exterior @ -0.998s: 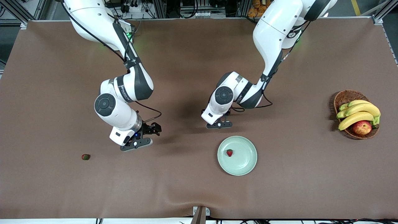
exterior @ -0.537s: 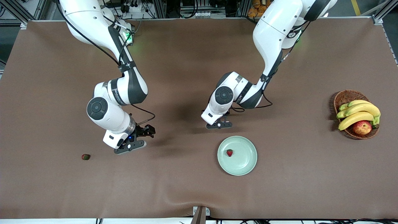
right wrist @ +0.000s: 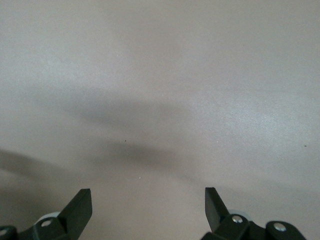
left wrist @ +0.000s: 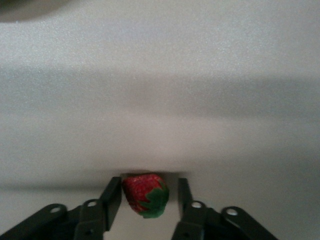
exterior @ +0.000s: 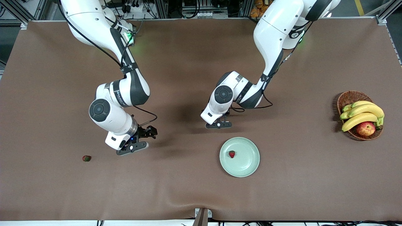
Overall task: Collect all strawberries into plate
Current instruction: 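Lower the strawberry onto the green plate and open the left gripper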
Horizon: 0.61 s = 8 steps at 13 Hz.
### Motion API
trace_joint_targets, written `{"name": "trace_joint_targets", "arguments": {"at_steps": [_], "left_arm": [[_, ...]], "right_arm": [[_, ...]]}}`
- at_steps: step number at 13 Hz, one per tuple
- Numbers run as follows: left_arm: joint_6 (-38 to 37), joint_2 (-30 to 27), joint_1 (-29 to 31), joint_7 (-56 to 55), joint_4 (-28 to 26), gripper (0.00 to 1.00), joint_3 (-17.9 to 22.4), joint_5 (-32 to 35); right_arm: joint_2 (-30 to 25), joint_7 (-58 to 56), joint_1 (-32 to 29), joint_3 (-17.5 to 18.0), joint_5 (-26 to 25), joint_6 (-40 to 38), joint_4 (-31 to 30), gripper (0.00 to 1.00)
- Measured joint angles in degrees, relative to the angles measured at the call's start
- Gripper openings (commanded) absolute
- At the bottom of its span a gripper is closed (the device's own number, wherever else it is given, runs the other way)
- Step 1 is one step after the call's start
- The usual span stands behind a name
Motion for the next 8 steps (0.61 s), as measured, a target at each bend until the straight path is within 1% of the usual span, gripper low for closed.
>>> {"name": "trace_joint_targets", "arguments": {"at_steps": [1,5,8], "left_arm": [[-0.03,-0.04,-0.04,0.0,0.05,0.0,0.03,0.0],[0.06,-0.09,0.11,0.0,0.65,0.0,0.16,0.0],[0.06,-0.45,1.21,0.0,2.66,0.0,1.01,0.01]], "right_arm": [[0.0,-0.01,0.0,0.0,0.0,0.0,0.0,1.0],[0.0,-0.04,0.0,-0.01,0.0,0.0,0.0,1.0],[0.0,-0.47,-0.23,-0.13,-0.01,0.01,0.0,1.0]]}}
